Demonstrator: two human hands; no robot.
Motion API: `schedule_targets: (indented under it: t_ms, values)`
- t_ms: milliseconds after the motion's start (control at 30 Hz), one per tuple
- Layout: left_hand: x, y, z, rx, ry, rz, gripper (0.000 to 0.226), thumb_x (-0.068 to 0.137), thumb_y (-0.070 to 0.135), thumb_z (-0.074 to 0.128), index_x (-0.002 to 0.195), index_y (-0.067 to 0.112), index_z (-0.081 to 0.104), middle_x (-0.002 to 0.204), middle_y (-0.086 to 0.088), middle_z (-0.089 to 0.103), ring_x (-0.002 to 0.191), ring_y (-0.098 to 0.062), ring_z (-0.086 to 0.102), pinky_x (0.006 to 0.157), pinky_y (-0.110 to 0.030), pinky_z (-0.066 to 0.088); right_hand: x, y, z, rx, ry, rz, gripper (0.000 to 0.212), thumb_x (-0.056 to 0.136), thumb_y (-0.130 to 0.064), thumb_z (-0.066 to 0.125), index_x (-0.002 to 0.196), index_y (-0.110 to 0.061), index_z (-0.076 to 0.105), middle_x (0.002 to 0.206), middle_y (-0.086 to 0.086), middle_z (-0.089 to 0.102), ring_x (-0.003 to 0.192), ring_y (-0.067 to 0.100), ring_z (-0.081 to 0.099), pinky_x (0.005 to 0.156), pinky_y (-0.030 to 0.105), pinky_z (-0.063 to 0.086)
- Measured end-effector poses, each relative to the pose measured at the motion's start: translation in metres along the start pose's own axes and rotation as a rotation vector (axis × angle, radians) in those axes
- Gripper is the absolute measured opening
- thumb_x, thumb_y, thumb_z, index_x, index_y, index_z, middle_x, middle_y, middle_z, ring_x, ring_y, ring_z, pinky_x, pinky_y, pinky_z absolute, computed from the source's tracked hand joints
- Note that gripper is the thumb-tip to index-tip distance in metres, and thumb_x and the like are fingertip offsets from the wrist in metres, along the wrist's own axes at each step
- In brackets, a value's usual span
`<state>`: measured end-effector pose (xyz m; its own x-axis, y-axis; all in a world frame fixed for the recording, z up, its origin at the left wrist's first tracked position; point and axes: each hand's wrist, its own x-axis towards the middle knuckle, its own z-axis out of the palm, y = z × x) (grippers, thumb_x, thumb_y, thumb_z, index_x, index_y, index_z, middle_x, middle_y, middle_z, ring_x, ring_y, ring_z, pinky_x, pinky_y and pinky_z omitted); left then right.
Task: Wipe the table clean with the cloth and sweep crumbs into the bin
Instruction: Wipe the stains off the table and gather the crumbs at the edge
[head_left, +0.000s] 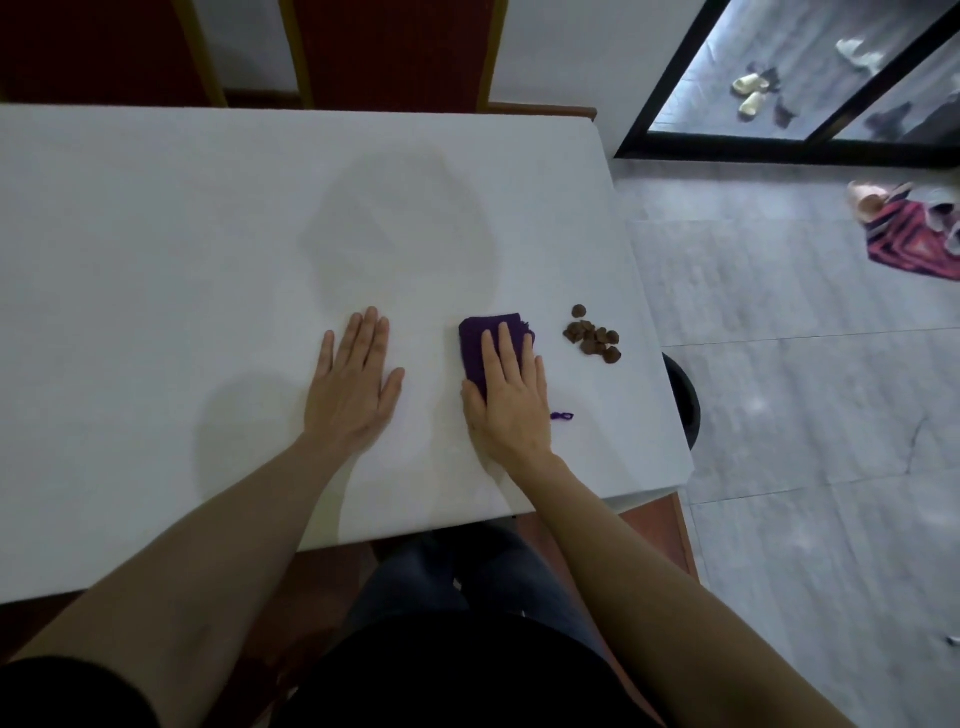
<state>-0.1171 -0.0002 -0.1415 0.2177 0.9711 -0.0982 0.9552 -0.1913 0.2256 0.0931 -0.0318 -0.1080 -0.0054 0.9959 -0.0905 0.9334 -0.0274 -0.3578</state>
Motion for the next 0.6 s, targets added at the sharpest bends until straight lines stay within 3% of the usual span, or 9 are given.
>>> schedule_targets:
  t_ms: [300,500,600]
  values:
    - [0.024,0.034,-0.030,-0.142,0.064,0.096,0.070,0.098,0.048,0.014,0.153,0.008,0.031,0.162,-0.008,0.028,0.151,-0.024,0.021,0.124,-0.041,0.012,0.002,0.037,-0.050,0.080,0.089,-0.050,0.054,0.103,-0.036,0.040,0.152,-0.016,0.030,0.160,0.003,0.024,0.150,0.026,0.012,0.121,0.038,0.013]
    - [0.060,0.112,-0.052,-0.262,0.150,0.215,0.062,0.100,0.042,0.027,0.149,0.008,0.041,0.154,-0.010,0.042,0.143,-0.026,0.036,0.120,-0.039,0.026,0.008,0.099,-0.091,0.088,0.201,-0.048,0.047,0.102,-0.030,0.044,0.146,-0.014,0.043,0.155,0.005,0.037,0.146,0.027,0.026,0.119,0.042,0.024]
    - [0.082,0.161,-0.049,-0.282,0.149,0.272,0.061,0.100,0.042,0.029,0.148,0.007,0.042,0.151,-0.011,0.045,0.140,-0.026,0.040,0.118,-0.039,0.030,0.011,0.143,-0.113,0.065,0.226,-0.028,0.047,0.103,-0.032,0.043,0.146,-0.014,0.043,0.154,0.004,0.038,0.146,0.025,0.025,0.120,0.039,0.020]
